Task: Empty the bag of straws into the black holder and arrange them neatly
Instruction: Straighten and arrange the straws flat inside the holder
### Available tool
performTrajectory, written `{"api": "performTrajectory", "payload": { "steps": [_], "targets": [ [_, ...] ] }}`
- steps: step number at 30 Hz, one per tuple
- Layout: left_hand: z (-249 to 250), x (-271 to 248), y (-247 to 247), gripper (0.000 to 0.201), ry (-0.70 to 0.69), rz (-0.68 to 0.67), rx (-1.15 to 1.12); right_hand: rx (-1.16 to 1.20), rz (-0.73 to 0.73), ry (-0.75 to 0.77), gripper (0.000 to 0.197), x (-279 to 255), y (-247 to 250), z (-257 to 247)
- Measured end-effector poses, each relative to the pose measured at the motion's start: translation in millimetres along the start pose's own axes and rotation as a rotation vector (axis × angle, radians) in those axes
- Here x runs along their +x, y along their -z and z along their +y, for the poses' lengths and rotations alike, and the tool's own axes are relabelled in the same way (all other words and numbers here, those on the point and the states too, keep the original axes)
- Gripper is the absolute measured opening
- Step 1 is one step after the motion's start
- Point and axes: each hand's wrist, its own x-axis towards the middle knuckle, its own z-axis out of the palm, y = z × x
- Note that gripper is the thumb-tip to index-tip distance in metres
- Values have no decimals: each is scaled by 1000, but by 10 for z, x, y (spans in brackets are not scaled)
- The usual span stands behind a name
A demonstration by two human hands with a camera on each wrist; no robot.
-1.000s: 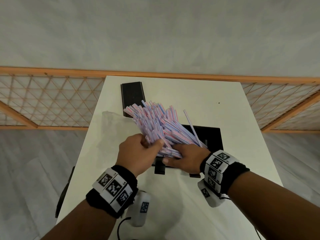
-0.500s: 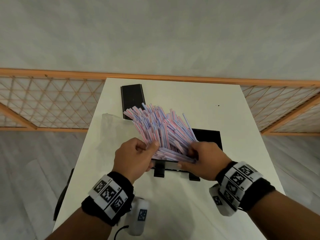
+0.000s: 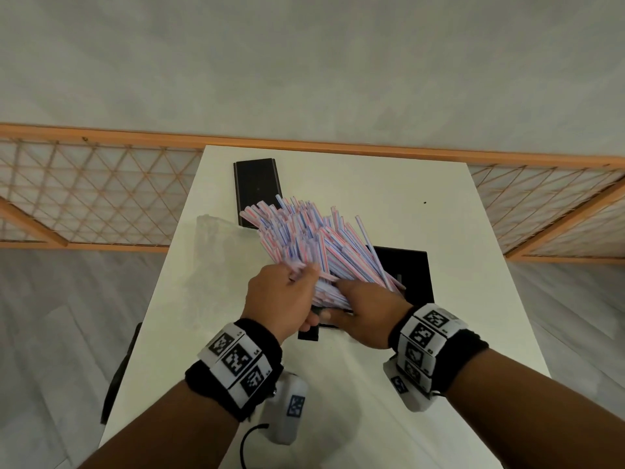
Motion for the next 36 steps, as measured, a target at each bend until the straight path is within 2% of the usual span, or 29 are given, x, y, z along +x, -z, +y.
{"api": "performTrajectory", "payload": {
  "steps": [2,5,8,11,15,18,21,23,25,27,31,33,36],
  "targets": [
    [10,28,26,41,-9,43,-38,19,40,21,36,-28,59,3],
    [-53,21,117,39,-54,64,-3,-81,34,-46,37,-91,134,62],
    [-142,25,192,35,-75,126,20,-102,134,-59,45,-146,197,121],
    [-201,40,183,30,-53,146,-51,-60,223,-11,42,-177,200,140],
    [-273,33,126,25,-33,168,-77,-78,92,-54,39,-179,102,138],
    [-326,76,131,40,-60,224,-83,-119,44,-95,38,-166,92,134],
    [-354,131,84,46,-9,114,-88,-109,39,-53,39,-154,87,64],
    [-361,164,12,67,44,42,-201,-110,10,-32,43,-119,37,35],
    [-389,221,-50,87,58,61,-299,-158,-62,-85,46,-83,35,-18],
    [-419,266,-92,91,69,75,-342,-220,-123,-143,50,-31,54,-77],
    [-398,253,-139,105,84,8,-373,-154,-157,-118,46,53,122,-162],
    [-356,225,-137,105,88,-5,-365,-143,-171,-127,48,69,129,-150],
    [-306,175,-136,85,57,-51,-355,-158,-178,-142,49,85,114,-157]
  ]
}}
